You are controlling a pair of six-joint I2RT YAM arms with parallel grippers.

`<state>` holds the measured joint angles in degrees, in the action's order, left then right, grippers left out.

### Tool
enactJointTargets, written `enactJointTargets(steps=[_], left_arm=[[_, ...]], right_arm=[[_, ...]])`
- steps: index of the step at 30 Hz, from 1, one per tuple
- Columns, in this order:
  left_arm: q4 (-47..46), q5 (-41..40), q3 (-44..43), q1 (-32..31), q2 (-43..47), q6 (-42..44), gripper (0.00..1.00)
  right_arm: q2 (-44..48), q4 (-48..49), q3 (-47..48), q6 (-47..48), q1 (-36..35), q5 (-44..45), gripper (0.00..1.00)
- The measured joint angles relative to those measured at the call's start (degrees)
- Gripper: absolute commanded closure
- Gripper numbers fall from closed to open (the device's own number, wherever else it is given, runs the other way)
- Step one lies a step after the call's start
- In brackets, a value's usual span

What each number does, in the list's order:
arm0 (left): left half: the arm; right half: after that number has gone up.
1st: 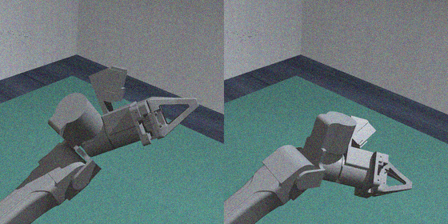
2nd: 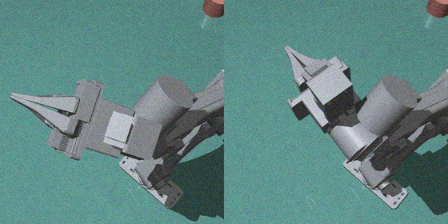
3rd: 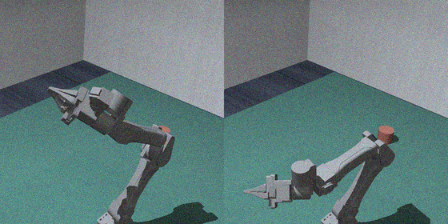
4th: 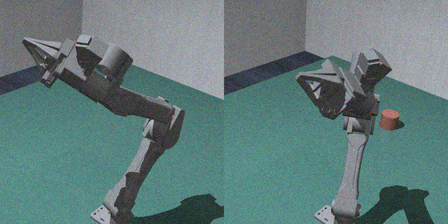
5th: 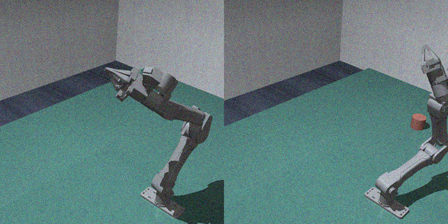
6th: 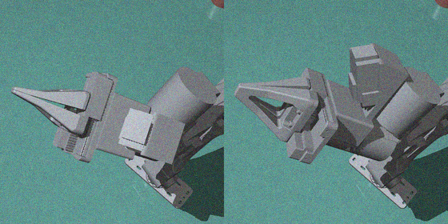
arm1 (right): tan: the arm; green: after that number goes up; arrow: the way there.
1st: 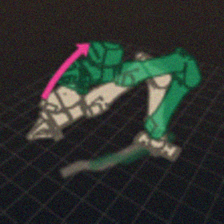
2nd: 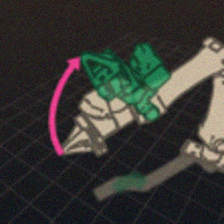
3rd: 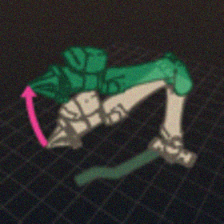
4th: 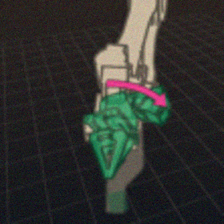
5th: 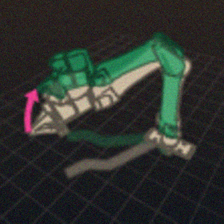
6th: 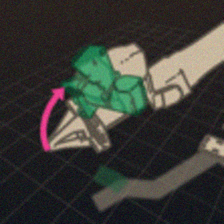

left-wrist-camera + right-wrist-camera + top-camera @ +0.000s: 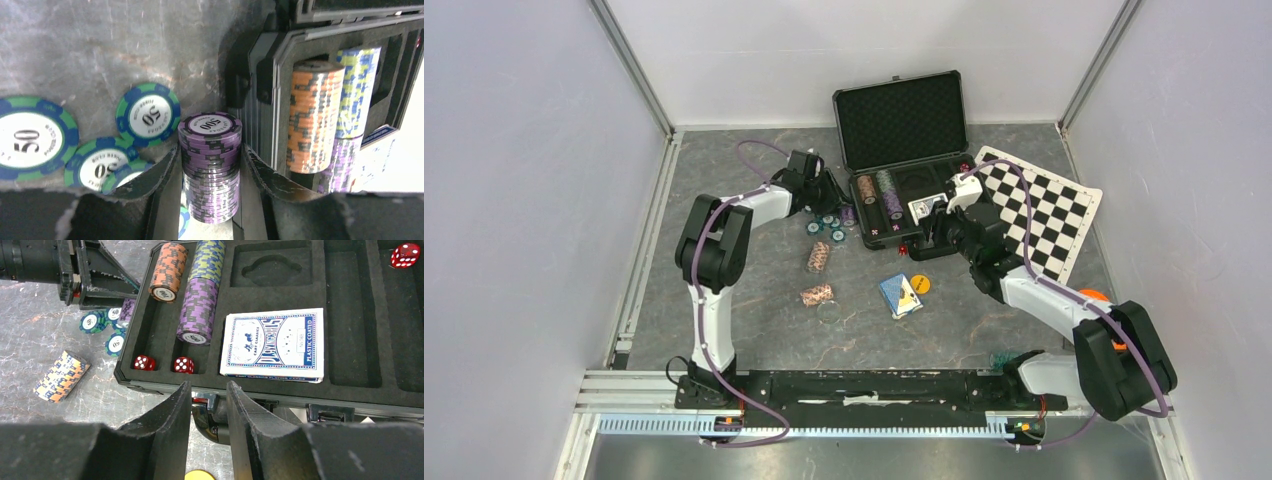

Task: Pack up texas hold em set

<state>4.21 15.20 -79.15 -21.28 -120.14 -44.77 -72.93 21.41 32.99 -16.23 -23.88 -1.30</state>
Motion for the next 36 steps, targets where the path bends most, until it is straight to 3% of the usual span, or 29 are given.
enactJointTargets(steps=[4,10,17,26,36], left_arm=[[0.3,-1.1,3.4,-0.6,3.2,0.0,0.68],[1.7,-3.7,9.7,-1.4,14.9,0.0,0.68],[1.2,-5.0,11.8,-3.1,24.9,0.0,0.68],[-2.6,-5.6,12.5,-9.8,23.4,-0.2,0.68],[-5.6,-14.0,11.7,-14.1,17.7,4.3,0.69]], right_arm=[[0.1,0.2,-0.3,-0.1,0.0,0.0,0.63],[0.6,0.4,-0.6,-0.1,0.3,-0.1,0.63],[1.0,0.8,-1.1,-0.1,0.4,-0.1,0.63],[3.8,1.8,-3.4,-0.3,0.8,0.5,0.64],[5.0,2.3,-4.7,-0.5,1.5,1.6,0.65]])
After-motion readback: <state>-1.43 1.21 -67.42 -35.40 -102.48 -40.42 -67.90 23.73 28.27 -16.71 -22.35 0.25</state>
